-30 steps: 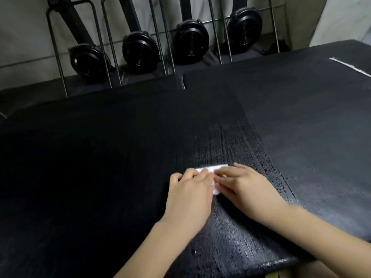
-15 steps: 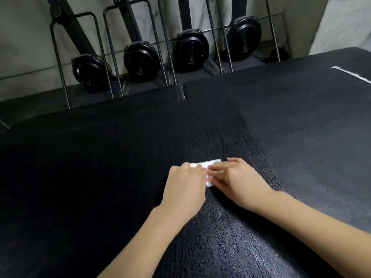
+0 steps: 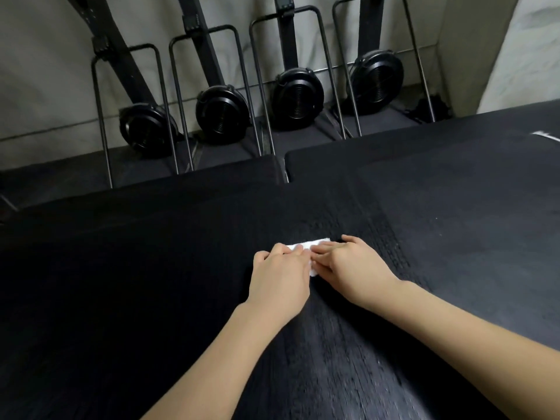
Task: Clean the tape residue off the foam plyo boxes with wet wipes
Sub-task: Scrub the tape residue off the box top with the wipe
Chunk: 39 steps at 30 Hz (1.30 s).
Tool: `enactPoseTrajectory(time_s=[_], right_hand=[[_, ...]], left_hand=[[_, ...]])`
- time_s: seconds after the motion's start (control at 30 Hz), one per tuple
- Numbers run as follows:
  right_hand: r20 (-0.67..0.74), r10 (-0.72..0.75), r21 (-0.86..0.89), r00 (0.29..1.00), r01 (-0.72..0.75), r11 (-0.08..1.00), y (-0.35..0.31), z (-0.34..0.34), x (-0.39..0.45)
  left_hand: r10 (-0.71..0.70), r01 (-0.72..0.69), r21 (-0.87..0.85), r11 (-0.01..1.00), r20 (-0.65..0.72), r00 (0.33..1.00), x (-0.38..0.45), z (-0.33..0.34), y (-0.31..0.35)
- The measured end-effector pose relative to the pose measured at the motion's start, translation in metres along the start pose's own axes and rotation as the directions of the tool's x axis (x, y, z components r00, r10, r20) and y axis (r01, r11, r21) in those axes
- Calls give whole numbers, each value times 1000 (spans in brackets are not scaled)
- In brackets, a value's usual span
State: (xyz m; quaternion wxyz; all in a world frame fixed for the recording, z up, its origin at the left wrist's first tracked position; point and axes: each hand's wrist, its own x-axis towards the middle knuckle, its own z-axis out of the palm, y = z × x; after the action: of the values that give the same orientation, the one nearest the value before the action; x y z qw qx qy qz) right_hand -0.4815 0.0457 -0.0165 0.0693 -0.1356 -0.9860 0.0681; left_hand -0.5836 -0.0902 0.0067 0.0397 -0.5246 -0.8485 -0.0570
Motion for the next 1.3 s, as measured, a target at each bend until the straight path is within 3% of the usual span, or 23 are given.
enactPoseTrajectory(time_s=[0.23,0.4,0.53,0.7,0.77,1.0,1.2,1.3], right_hand=[[39,53,-31,998,-52,998,33,0,96],[1,57,18,998,-57,998,24,2,84],[-15,-24,-3,1000,24,1000,12,6,26],[-96,-88,-11,991,87,996,-7,4,-90],[-128,-116,-24,985,113,993,-17,0,-136],[-280,-168,-64,945,156,986,-47,-2,-266],[-159,-151,-33,976,147,989,-63,-7,-328],[-88,-175,-94,981,166,982,-73,-12,-339]], left_hand=[[-65,64,25,998,51,997,85,3,-39],[-75,71,90,993,38,996,76,-3,-31],[17,-18,89,996,21,1000,28,-13,-6],[163,-151,81,985,-167,972,-68,-13,46],[166,-158,58,986,-174,971,-106,-10,71],[154,-160,-62,985,-88,984,-218,-14,142],[138,-129,-128,983,61,989,-272,-10,156],[167,-177,61,982,144,975,-281,-11,155]])
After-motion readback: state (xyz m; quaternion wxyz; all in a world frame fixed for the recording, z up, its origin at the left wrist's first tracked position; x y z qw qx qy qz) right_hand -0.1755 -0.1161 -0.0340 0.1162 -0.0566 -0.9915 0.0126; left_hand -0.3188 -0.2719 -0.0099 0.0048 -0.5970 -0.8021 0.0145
